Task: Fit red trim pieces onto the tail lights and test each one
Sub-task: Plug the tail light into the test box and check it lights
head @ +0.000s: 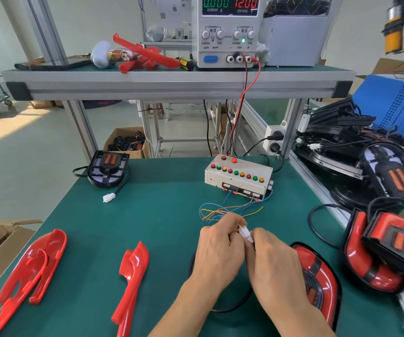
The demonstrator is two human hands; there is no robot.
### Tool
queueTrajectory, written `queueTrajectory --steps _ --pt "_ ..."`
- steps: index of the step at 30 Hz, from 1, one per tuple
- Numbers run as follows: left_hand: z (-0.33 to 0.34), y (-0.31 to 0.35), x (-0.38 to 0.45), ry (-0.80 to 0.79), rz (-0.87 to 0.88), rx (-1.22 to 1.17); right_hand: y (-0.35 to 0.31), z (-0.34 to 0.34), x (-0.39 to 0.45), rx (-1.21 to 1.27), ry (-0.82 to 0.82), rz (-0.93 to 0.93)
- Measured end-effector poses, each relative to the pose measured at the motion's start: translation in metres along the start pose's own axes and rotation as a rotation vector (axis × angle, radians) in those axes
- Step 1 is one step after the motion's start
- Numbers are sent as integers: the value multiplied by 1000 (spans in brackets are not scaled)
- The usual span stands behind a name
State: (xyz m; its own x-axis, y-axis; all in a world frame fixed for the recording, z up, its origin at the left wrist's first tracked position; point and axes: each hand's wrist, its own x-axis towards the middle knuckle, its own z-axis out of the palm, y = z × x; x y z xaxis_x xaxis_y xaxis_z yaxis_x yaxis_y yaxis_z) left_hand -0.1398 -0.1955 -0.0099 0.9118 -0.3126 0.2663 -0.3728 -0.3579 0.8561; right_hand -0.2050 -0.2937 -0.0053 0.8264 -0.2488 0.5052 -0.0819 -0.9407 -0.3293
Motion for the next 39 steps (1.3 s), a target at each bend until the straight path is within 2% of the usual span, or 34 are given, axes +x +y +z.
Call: queueTrajectory --steps 13,16,18,20,22,25,27,29,31,33,36,39 --pt "1 0 3 -29 -7 -13 6 -1 5 6 -29 52" --pt "1 -1 7 -31 -84 -61 8 -2 14 -36 -125 70" --pt "2 -3 9 -21 -112 -25 13 -6 13 -56 -181 139" --pt "2 -6 11 -39 -138 33 19 -17 1 5 -149 212" --pt "0 -11 12 -65 -177 137 34 -31 -19 103 -1 322" --pt "-7 -19 14 -24 -198 341 72 -44 -54 97 169 567" --pt "-9 -18 16 61 -173 443 91 -52 -69 215 182 655" --pt "-7 -11 21 109 -112 436 101 -53 -75 369 131 763" --pt "1 -6 31 69 -39 377 108 -48 -78 484 106 871" --pt "12 -4 48 -51 39 388 112 -43 -79 515 37 887" --pt "32 -4 79 -253 96 539 114 -40 -79 432 -26 837" --pt "48 -6 104 -375 70 796 109 -37 -76 421 -14 850"
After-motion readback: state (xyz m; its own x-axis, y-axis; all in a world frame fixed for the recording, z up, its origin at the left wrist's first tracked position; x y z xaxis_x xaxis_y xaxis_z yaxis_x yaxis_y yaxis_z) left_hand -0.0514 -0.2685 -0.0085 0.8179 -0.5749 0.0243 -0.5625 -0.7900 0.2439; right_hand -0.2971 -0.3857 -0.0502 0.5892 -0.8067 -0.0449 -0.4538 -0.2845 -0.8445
